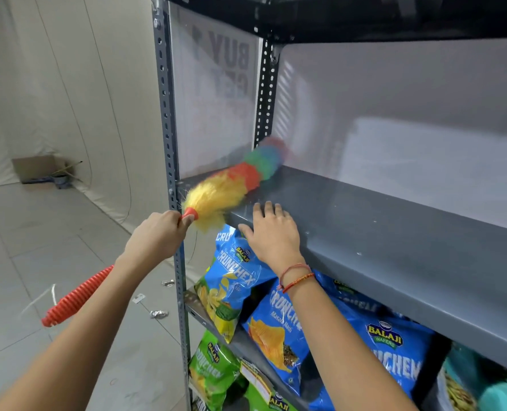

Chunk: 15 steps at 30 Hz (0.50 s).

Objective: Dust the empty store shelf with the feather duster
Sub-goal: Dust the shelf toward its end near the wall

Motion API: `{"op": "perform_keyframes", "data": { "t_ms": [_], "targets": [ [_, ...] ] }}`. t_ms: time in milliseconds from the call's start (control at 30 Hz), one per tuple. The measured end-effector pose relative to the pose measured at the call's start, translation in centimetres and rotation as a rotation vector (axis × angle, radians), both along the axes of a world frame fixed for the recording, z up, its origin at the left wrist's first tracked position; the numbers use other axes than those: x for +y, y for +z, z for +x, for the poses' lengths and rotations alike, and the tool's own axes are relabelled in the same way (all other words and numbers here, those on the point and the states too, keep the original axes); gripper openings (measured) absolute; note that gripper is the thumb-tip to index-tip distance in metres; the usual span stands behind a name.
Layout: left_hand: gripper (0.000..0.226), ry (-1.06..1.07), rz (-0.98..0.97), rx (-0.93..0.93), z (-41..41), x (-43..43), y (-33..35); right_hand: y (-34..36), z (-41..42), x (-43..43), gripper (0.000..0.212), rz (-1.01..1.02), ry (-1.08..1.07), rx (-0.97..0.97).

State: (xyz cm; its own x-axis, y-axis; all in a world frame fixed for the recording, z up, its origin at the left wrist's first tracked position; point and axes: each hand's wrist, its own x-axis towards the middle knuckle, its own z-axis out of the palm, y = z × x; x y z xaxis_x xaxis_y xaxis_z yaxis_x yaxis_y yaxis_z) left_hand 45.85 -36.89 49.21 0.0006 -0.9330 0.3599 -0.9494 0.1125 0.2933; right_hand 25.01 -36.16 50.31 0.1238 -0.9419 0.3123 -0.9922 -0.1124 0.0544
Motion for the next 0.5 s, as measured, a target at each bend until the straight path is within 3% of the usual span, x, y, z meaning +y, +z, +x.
{"op": "perform_keyframes", "data": {
  "t_ms": [167, 367, 500],
  "targets": [
    [0.056, -0.082, 0.096, 0.056, 1.8, 0.0, -0.2, -0.4, 0.1, -0.1, 0.064, -0.020, -0.004, -0.016],
    [0.058, 0.206, 0.026, -0.200, 4.8, -2.8, 4.2, -0.5, 0.1, 0.3, 0.063, -0.029, -0.009, -0.037],
    [0.054, 0.284, 0.032, -0.211, 3.6, -3.2, 3.3, -0.5, 0.1, 0.3, 0.063, -0.046, -0.012, -0.040]
  ]
}}
